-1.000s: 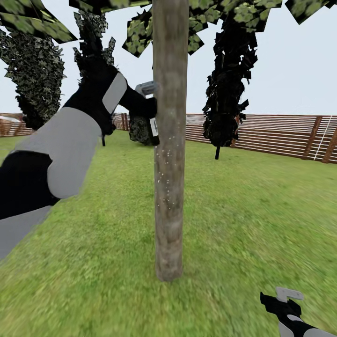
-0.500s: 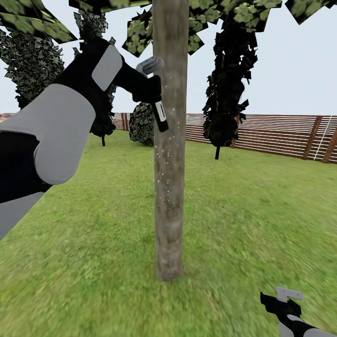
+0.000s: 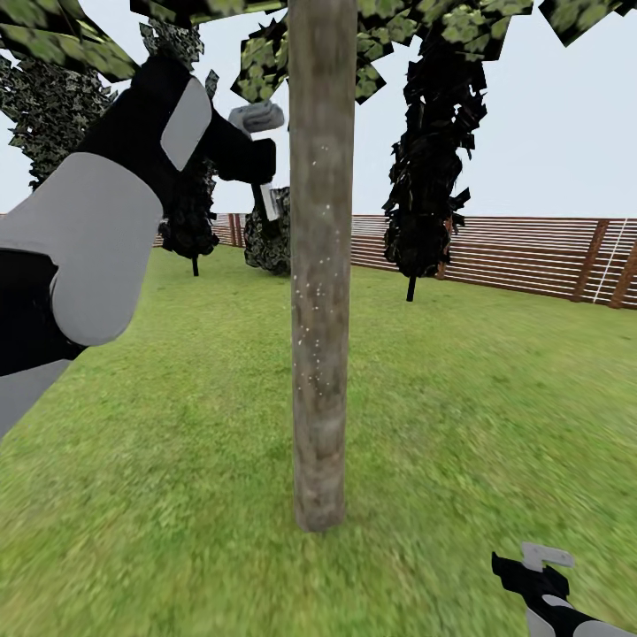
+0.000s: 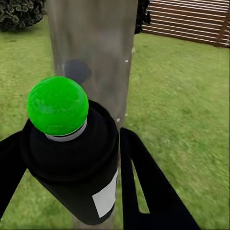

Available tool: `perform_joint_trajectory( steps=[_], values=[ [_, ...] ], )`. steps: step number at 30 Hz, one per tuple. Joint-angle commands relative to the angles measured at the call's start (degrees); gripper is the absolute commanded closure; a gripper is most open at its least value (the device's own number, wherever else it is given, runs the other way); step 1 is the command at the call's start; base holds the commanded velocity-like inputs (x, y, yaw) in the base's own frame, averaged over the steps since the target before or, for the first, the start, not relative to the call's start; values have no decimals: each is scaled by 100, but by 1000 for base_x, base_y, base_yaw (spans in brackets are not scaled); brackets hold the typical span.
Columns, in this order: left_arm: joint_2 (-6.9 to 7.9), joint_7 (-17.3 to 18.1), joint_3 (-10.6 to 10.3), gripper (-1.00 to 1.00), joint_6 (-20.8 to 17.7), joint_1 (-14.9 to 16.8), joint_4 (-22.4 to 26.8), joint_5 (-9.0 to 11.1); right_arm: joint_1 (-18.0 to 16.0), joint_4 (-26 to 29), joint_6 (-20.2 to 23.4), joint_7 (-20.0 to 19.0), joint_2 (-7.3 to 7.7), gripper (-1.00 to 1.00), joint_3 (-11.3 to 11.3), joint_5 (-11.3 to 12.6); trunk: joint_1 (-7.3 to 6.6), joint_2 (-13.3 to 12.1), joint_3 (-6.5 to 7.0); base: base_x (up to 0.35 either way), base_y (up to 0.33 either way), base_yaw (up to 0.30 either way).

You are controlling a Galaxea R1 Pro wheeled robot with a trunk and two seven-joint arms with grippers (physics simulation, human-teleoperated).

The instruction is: In the garden, pick up the pesticide atomizer on the floor and spray pesticide onto both trees until each tree trunk is fully covered.

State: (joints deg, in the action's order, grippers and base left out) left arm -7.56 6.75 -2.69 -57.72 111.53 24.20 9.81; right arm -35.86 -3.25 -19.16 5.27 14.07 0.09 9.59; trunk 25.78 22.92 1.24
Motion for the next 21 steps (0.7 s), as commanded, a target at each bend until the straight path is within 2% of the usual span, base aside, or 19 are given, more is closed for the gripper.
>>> perform_joint_trajectory(
  steps=[1,3,6,7,10,17,21],
  values=[
    [0,0,1,100,-1,0,2,-103,0,0,0,0,2,-100,0,0,0,0,0,0,0,0],
    [0,1,2,100,-2,0,0,-246,0,0,2,0,4,-100,0,3,0,0,0,0,0,0],
    [-10,8,8,100,-7,0,-10,-259,0,0,5,0,7,-100,0,5,0,0,0,0,0,0],
    [-85,15,14,100,-8,0,-16,-231,0,0,6,0,8,-100,0,5,0,0,0,0,0,0],
    [-244,18,14,100,-5,0,-11,56,0,0,6,0,8,-100,0,3,0,0,0,0,0,0],
    [-244,19,9,100,-9,0,82,755,2,0,6,0,5,-100,0,2,0,0,0,0,0,0],
    [-244,19,17,100,-11,0,233,909,36,0,5,0,1,-100,0,0,0,0,0,0,0,0]
  ],
)
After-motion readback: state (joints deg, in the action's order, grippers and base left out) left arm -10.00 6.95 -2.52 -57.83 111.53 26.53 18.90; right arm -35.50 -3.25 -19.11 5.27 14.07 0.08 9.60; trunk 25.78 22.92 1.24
